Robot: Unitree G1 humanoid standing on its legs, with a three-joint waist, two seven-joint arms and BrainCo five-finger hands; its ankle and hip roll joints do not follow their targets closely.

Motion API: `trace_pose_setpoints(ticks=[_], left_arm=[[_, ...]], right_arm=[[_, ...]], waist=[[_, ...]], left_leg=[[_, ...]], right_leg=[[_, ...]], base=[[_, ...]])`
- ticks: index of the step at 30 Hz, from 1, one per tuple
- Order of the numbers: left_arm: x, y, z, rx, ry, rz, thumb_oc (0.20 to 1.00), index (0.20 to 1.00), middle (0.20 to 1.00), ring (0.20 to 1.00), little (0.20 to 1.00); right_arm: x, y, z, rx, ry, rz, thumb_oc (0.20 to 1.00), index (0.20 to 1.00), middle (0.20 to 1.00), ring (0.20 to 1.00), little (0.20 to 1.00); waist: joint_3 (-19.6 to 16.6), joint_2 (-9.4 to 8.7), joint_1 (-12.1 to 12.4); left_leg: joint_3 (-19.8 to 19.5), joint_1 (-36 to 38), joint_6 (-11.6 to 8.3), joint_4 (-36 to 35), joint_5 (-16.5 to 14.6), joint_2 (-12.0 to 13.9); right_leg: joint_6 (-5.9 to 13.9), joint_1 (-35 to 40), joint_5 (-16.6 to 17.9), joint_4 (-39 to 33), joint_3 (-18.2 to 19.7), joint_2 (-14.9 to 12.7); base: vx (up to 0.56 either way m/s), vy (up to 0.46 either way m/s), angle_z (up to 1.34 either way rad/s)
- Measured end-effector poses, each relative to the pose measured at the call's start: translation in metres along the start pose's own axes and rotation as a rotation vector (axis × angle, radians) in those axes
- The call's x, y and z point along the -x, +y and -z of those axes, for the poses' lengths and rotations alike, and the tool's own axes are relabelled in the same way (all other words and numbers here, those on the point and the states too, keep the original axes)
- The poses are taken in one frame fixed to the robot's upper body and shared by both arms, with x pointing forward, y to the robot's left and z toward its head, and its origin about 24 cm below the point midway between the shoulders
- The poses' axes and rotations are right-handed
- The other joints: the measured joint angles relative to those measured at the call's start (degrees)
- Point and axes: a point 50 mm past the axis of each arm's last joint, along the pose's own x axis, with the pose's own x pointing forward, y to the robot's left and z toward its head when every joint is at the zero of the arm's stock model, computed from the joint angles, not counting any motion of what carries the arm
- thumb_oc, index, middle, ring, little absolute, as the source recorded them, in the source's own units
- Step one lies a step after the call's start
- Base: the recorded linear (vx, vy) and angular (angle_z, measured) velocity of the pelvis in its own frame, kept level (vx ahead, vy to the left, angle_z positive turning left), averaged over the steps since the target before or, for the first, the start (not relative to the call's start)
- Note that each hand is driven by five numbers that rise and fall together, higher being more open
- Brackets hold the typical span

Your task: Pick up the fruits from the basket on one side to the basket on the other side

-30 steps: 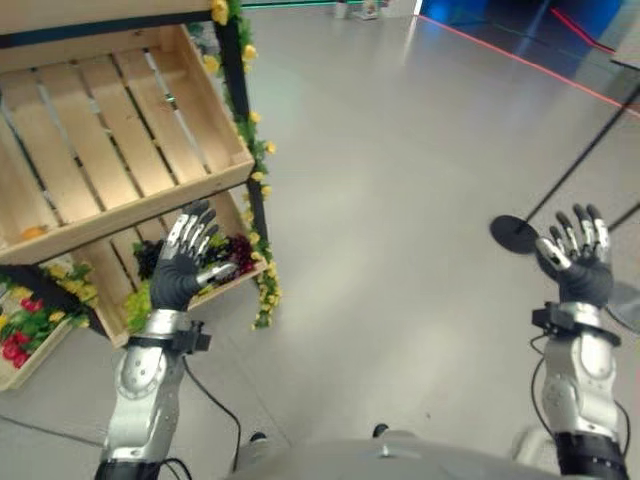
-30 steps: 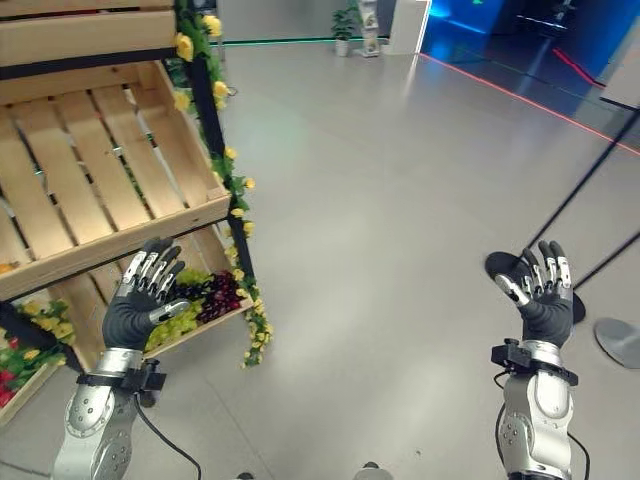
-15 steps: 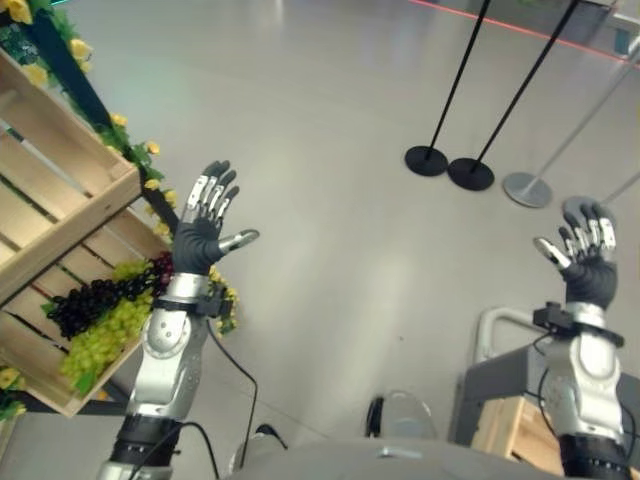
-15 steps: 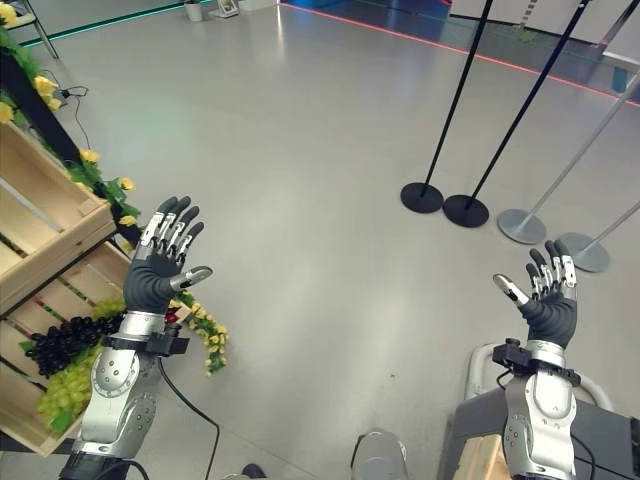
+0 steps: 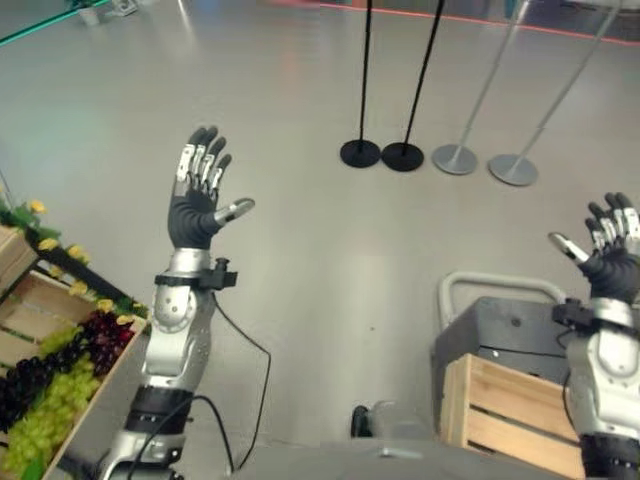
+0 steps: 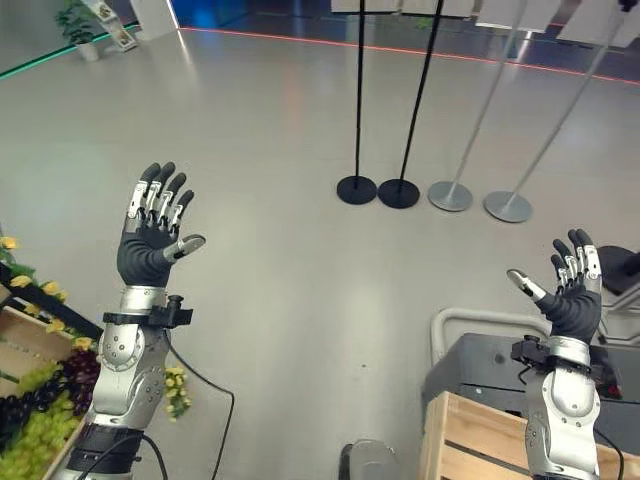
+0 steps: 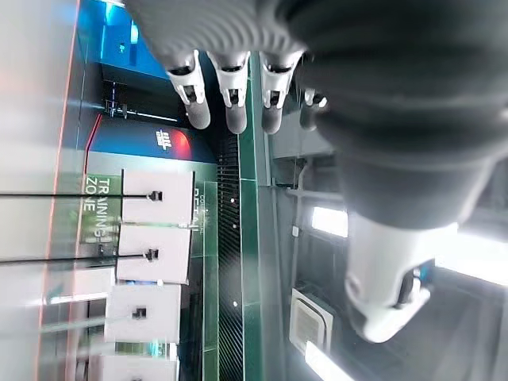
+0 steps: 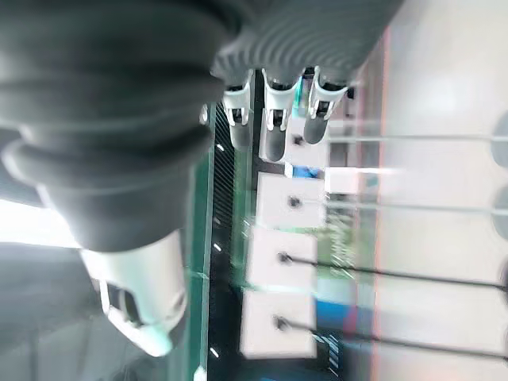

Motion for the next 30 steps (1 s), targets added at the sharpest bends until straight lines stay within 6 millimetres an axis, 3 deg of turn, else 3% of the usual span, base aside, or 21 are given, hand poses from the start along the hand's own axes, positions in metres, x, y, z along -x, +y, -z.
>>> trace_pose_setpoints(ticks=[1,2,3,4,5,6,7,9,11,14,16,17,18,20,21,23,25,26,28,29,30], left_arm=[[0.001,0.0,-0.001,0.001,-0.005,-0.007,1.0,1.0,1.0,1.0,1.0],[0.001,0.0,-0.001,0.001,-0.005,-0.007,1.0,1.0,1.0,1.0,1.0],[0.002,0.001,-0.001,-0.008,-0.009,-0.01,1.0,1.0,1.0,1.0,1.0],[0.002,0.001,-0.001,-0.012,-0.007,-0.012,1.0,1.0,1.0,1.0,1.0],[0.003,0.002,0.001,-0.042,0.001,-0.012,1.0,1.0,1.0,1.0,1.0],[0.003,0.001,0.003,-0.042,0.009,-0.013,1.0,1.0,1.0,1.0,1.0],[0.005,0.002,0.007,-0.042,0.028,-0.023,1.0,1.0,1.0,1.0,1.0],[0.006,0.005,0.009,-0.049,0.041,-0.03,1.0,1.0,1.0,1.0,1.0],[0.007,0.004,0.012,-0.046,0.052,-0.03,1.0,1.0,1.0,1.0,1.0],[0.006,-0.001,0.016,-0.06,0.066,-0.004,1.0,1.0,1.0,1.0,1.0],[0.001,-0.005,0.015,-0.075,0.054,0.024,1.0,1.0,1.0,1.0,1.0],[0.0,-0.008,0.017,-0.069,0.055,0.037,1.0,1.0,1.0,1.0,1.0],[0.001,-0.007,0.018,-0.071,0.063,0.032,1.0,1.0,1.0,1.0,1.0],[-0.001,-0.01,0.018,-0.063,0.059,0.038,1.0,1.0,1.0,1.0,1.0],[-0.004,-0.006,0.02,-0.08,0.061,0.03,1.0,1.0,1.0,1.0,1.0],[-0.006,-0.003,0.024,-0.095,0.084,0.02,1.0,1.0,1.0,1.0,1.0],[-0.008,-0.002,0.024,-0.11,0.081,0.022,1.0,1.0,1.0,1.0,1.0],[-0.009,0.0,0.022,-0.127,0.072,0.013,1.0,1.0,1.0,1.0,1.0],[-0.008,0.0,0.024,-0.141,0.084,0.019,1.0,1.0,1.0,1.0,1.0],[-0.005,0.001,0.026,-0.145,0.096,0.014,1.0,1.0,1.0,1.0,1.0],[-0.003,0.002,0.026,-0.147,0.102,0.013,1.0,1.0,1.0,1.0,1.0]], right_arm=[[-0.002,0.001,-0.003,0.001,-0.015,-0.009,1.0,1.0,1.0,1.0,1.0],[-0.002,0.001,-0.003,0.001,-0.015,-0.009,1.0,1.0,1.0,1.0,1.0],[-0.003,0.0,-0.005,0.009,-0.025,-0.019,1.0,1.0,1.0,1.0,1.0],[-0.002,0.001,-0.004,0.007,-0.021,-0.022,1.0,1.0,1.0,1.0,1.0],[0.0,0.005,0.0,-0.01,-0.006,-0.025,1.0,1.0,1.0,1.0,1.0],[-0.001,0.007,0.0,-0.008,-0.005,-0.039,1.0,1.0,1.0,1.0,1.0],[-0.007,0.013,0.001,-0.013,-0.01,-0.06,1.0,1.0,1.0,1.0,1.0],[-0.013,0.019,-0.002,-0.028,-0.03,-0.071,1.0,1.0,1.0,1.0,1.0],[-0.014,0.018,-0.003,-0.017,-0.032,-0.087,1.0,1.0,1.0,1.0,1.0],[-0.013,0.016,-0.004,-0.001,-0.031,-0.102,1.0,1.0,1.0,1.0,1.0],[-0.005,0.013,-0.005,0.01,-0.023,-0.105,1.0,1.0,1.0,1.0,1.0],[-0.001,0.01,-0.006,0.018,-0.017,-0.103,1.0,1.0,1.0,1.0,1.0],[0.0,0.013,-0.007,0.032,-0.022,-0.117,1.0,1.0,1.0,1.0,1.0],[0.003,0.012,-0.003,0.045,0.002,-0.112,1.0,1.0,1.0,1.0,1.0],[-0.001,0.016,-0.004,0.044,-0.01,-0.111,1.0,1.0,1.0,1.0,1.0],[0.0,0.016,-0.003,0.073,-0.005,-0.109,1.0,1.0,1.0,1.0,1.0],[-0.004,0.017,-0.001,0.078,-0.001,-0.091,1.0,1.0,1.0,1.0,1.0],[-0.006,0.021,0.002,0.067,0.003,-0.084,1.0,1.0,1.0,1.0,1.0],[-0.005,0.021,0.004,0.067,0.012,-0.069,1.0,1.0,1.0,1.0,1.0],[-0.004,0.02,0.005,0.075,0.02,-0.065,1.0,1.0,1.0,1.0,1.0],[-0.004,0.019,0.005,0.079,0.022,-0.066,1.0,1.0,1.0,1.0,1.0]], waist=[[-0.05,0.07,-0.05],[-0.05,0.07,-0.05],[0.22,0.45,0.4],[0.29,0.5,-0.34],[0.02,-0.04,0.77],[0.32,-0.92,0.8],[0.65,-0.81,1.78],[1.2,0.8,2.57],[1.44,2.21,1.23],[0.82,4.29,-1.03],[0.65,2.71,-1.82],[0.73,2.19,-3.44],[0.85,2.31,-2.9],[1.15,1.73,-4.39],[1.74,1.29,-3.47],[2.17,0.71,-4.38],[2.67,1.08,-5.83],[3.11,0.37,-5.46],[3.67,0.4,-5.05],[4.2,1.43,-5.16],[4.32,1.78,-5.32]], left_leg=[[-5.19,-0.93,0.16,-1.88,-1.77,-3.24],[-5.19,-0.93,0.16,-1.88,-1.77,-3.24],[-6.61,-1.25,2.67,-9.19,-2.69,-6.76],[-7.21,-2.27,2.8,-9.38,-2.59,-6.47],[-16.68,-1.9,2.5,-15.13,-2.84,-9.37],[-19.2,-2.27,2.48,-16.71,-2.7,-10.52],[-26.41,-2.74,2.39,-18.22,-2.57,-12.06],[-29.58,-5.26,2.73,-18.89,-2.29,-11.96],[-29.14,-5.65,2.92,-18.44,-2.29,-11.88],[-25.99,-4.55,3.85,-15.29,-2.01,-11.59],[-20.78,-2.54,6.2,-19.02,-0.68,-14.46],[-18.89,-2.13,6.9,-18.23,-0.62,-15.12],[-13.77,-1.25,8.88,-20.38,0.3,-15.48],[-12.35,-1.11,9.82,-19.42,-0.47,-17.1],[-8.13,-0.73,10.85,-20.11,-0.81,-17.02],[-2.42,-1.18,11.83,-19.55,-1.92,-18.13],[0.93,-1.79,13.25,-19.72,-1.56,-17.21],[5.21,-1.72,13.69,-19.93,-2.17,-16.71],[8.39,-1.57,13.9,-19.6,-3.61,-15.63],[10.58,-1.28,14.14,-19.55,-3.81,-13.64],[11.94,-0.96,13.9,-19.63,-3.79,-12.77]], right_leg=[[-0.41,0.42,1.18,-1.83,2.53,0.45],[-0.41,0.42,1.18,-1.83,2.53,0.45],[-0.8,1.33,3.35,-5.37,3.45,1.05],[-1.09,1.82,3.43,-5.8,3.7,1.9],[-1.15,2.07,4.13,-5.64,8.16,3.11],[-0.55,2.19,4.78,-6.41,10.36,3.96],[-0.39,2.18,5.37,-8.01,14.87,4.81],[-0.23,2.94,6.37,-9.73,16.64,5.51],[0.43,3.16,6.62,-9.73,17.18,6.3],[3.27,3.09,5.45,-9.52,17.94,5.27],[7.48,2.27,4.38,-7.67,19.73,1.47],[7.95,2.14,4.43,-7.64,20.82,0.21],[10.23,0.79,2.68,-5.11,22.7,-1.41],[12.29,0.08,3.11,-5.05,23.52,-2.67],[13.47,-0.98,1.94,-3.55,24.93,-4.15],[14.22,-2.02,2.78,-5.21,26.2,-5.71],[15.09,-3.41,5.17,-6.92,26.95,-6.74],[15.21,-3.8,6.81,-9.7,25.25,-8.34],[13.44,-5.6,5.72,-10.26,20.08,-9.29],[9.77,-7.07,3.73,-8.41,7.79,-12.16],[9.42,-7.15,3.48,-7.04,3.88,-12.35]], base=[[0.05,0.021,-0.76],[0.16,0.117,-1.02],[0.15,0.114,-1.06],[0.23,0.218,-1.55],[0.09,0.096,-1.09],[0.16,0.212,-1.73],[0.08,0.109,-1.66],[0.1,0.268,-1.74],[0.11,0.296,-1.3],[0.05,0.221,-1.23],[0.05,0.453,-1.03],[-0.02,0.626,-0.69],[-0.08,0.236,-0.62],[-0.11,0.294,-0.74],[-0.15,0.334,-0.83],[-0.2,0.317,-0.95],[-0.18,0.195,-1.11],[-0.11,0.108,-1.21],[-0.13,0.169,-1.42],[-0.1,0.116,-1.25],[-0.11,0.095,-1.4]])
